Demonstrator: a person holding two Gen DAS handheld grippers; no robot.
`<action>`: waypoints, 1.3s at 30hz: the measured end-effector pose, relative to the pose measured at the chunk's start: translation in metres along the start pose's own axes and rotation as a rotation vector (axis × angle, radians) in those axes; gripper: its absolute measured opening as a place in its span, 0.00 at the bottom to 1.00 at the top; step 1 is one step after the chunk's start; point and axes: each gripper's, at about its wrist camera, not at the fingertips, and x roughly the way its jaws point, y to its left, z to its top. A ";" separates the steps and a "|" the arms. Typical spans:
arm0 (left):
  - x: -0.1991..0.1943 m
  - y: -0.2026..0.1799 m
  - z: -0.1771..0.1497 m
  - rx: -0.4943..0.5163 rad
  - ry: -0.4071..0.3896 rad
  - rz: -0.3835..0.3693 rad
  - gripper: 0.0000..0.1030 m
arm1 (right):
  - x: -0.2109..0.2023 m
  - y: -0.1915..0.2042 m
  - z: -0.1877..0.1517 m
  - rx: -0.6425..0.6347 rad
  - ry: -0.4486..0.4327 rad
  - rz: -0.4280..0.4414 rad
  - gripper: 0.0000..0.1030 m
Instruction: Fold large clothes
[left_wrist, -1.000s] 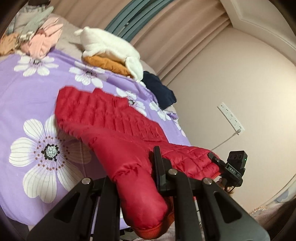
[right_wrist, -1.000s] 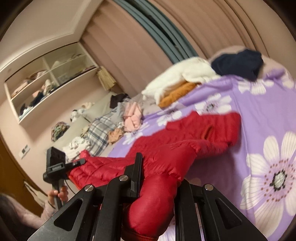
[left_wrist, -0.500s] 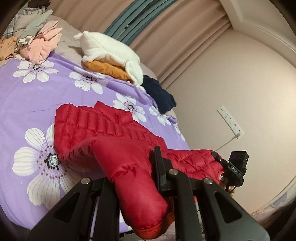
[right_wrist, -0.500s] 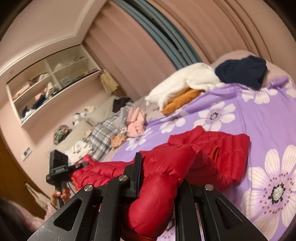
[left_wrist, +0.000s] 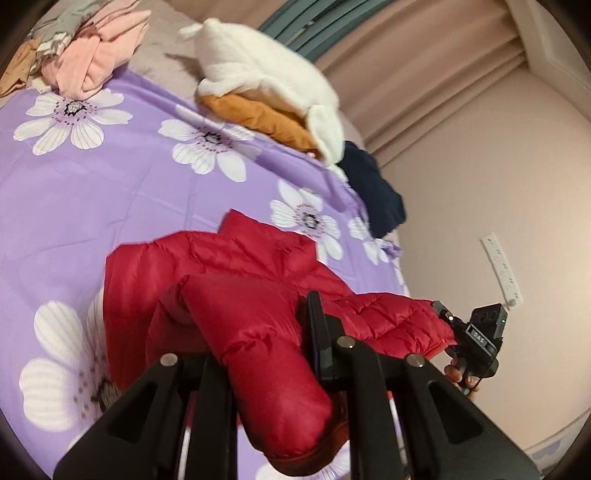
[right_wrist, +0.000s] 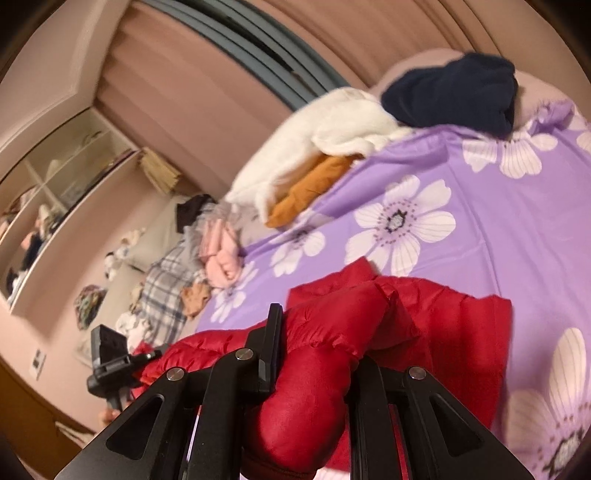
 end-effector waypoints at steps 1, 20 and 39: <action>0.009 0.004 0.005 -0.013 0.010 0.004 0.14 | 0.009 -0.007 0.004 0.021 0.010 -0.013 0.14; 0.122 0.076 0.059 -0.242 0.051 0.138 0.27 | 0.098 -0.102 0.022 0.374 0.115 -0.131 0.42; 0.060 0.034 0.057 -0.031 -0.053 0.273 0.84 | 0.053 -0.039 0.036 0.104 0.024 -0.266 0.73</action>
